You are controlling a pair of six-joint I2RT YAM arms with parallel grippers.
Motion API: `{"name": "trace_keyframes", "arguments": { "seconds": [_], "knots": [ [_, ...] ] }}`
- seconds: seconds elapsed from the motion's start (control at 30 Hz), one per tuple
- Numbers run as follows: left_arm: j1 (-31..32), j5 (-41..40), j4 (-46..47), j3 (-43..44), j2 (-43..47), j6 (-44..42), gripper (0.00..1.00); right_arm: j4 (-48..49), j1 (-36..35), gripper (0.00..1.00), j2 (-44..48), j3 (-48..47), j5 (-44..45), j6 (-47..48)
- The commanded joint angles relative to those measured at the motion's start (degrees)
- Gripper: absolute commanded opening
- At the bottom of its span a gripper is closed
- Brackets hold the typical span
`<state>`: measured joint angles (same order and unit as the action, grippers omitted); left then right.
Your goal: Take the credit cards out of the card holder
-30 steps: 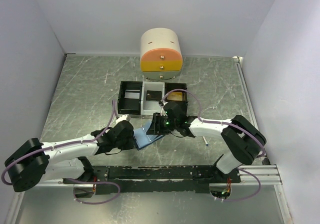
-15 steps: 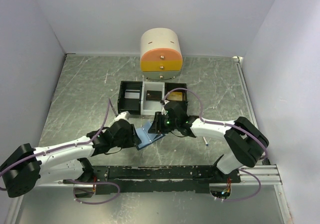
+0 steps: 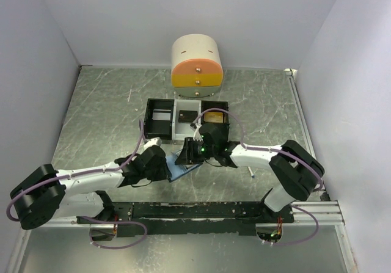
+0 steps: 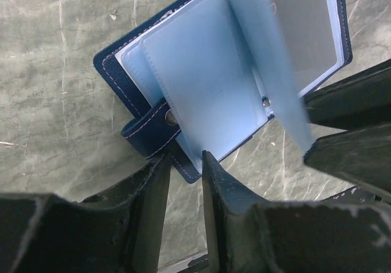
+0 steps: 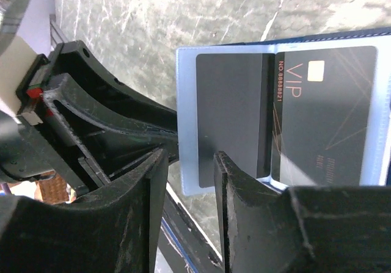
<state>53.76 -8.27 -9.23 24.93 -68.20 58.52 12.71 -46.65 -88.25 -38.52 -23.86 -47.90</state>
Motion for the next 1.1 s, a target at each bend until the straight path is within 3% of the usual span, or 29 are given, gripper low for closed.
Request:
{"name": "trace_keyframes", "arguments": {
  "seconds": [0.0,0.33,0.7,1.07],
  "knots": [
    [0.5,-2.2,-1.3,-0.4,1.4,0.6,0.38,2.1,-1.1,0.37,-2.8,-1.9,-2.8,-0.2],
    [0.5,-3.8,-5.1,-2.0,6.3,2.3,0.38,1.5,-1.9,0.4,-6.0,-3.0,-2.7,0.2],
    [0.6,-4.2,-7.6,-2.1,14.2,2.1,0.48,-8.6,-1.6,0.42,-0.9,-6.3,8.1,6.1],
    [0.6,-1.1,-1.7,0.4,8.3,0.3,0.54,-10.3,-0.9,0.42,-8.0,-9.9,7.9,8.2]
  ]
}}
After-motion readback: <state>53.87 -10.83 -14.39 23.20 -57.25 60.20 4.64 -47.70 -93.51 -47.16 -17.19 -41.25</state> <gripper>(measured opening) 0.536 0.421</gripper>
